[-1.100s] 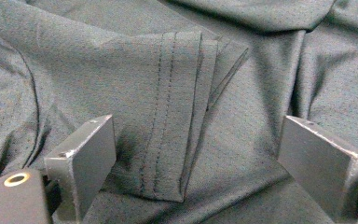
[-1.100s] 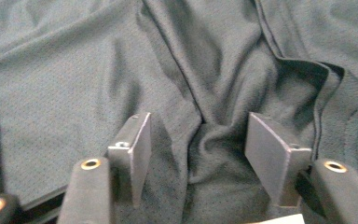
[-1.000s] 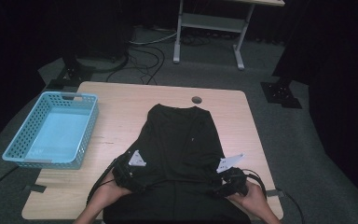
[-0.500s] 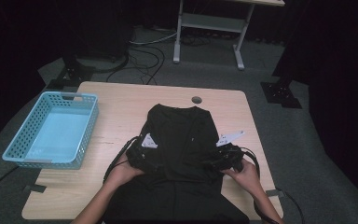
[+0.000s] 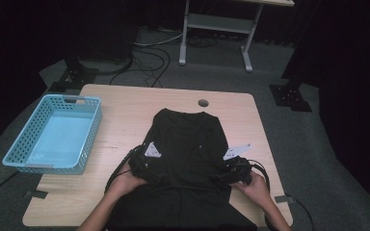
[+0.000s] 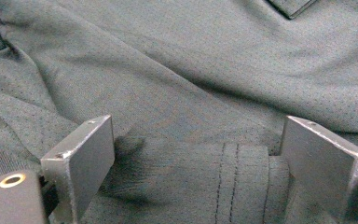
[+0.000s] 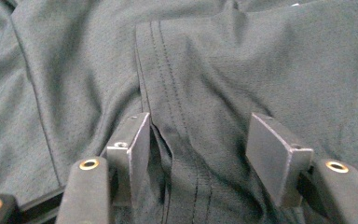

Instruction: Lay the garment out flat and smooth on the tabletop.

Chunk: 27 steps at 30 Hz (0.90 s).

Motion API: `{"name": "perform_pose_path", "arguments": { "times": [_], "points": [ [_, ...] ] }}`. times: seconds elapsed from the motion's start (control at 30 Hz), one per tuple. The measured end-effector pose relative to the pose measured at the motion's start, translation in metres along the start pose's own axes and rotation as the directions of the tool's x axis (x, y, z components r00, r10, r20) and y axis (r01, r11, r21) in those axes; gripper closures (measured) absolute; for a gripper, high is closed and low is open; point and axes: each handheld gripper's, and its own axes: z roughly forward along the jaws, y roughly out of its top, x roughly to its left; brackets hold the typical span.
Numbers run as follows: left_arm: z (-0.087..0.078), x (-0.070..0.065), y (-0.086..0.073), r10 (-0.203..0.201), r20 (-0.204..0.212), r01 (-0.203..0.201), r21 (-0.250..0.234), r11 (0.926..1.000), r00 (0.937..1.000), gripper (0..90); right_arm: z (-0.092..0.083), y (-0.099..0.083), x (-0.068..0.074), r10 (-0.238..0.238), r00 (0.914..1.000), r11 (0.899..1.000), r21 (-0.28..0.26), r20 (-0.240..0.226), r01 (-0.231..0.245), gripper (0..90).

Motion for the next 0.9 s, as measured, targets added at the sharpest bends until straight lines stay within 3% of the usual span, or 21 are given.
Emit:
{"name": "perform_pose_path", "arguments": {
  "times": [0.33,0.43,0.57,0.67,0.9],
  "points": [
    [-0.014,-0.02,-0.02,0.003,-0.008,-0.003,-0.019,0.9998,1.0,9.9,-0.008,-0.009,0.021,-0.022,0.9997,0.999,0.038,-0.007,0.022,36.5],
    [-0.018,-0.024,-0.024,0.008,-0.007,-0.008,-0.014,0.9999,0.9999,9.9,-0.009,-0.004,0.028,-0.035,0.9994,0.995,0.089,-0.009,0.035,38.2],
    [-0.022,-0.028,-0.029,0.004,-0.01,-0.004,-0.02,0.9998,0.9999,9.9,-0.013,0.01,0.038,-0.088,0.996,0.994,0.063,-0.019,0.089,39.6],
    [-0.024,-0.03,-0.031,0.002,-0.013,-0.002,-0.021,0.9998,0.9999,9.9,-0.009,0.028,0.046,-0.15,0.9877,0.987,0.055,-0.042,0.153,40.3],
    [-0.026,-0.032,-0.034,-0.001,-0.01,0.001,-0.024,0.9997,0.9999,9.9,0.019,0.061,0.058,-0.284,0.9536,0.952,0.093,-0.101,0.293,48.3]
  ]
}}
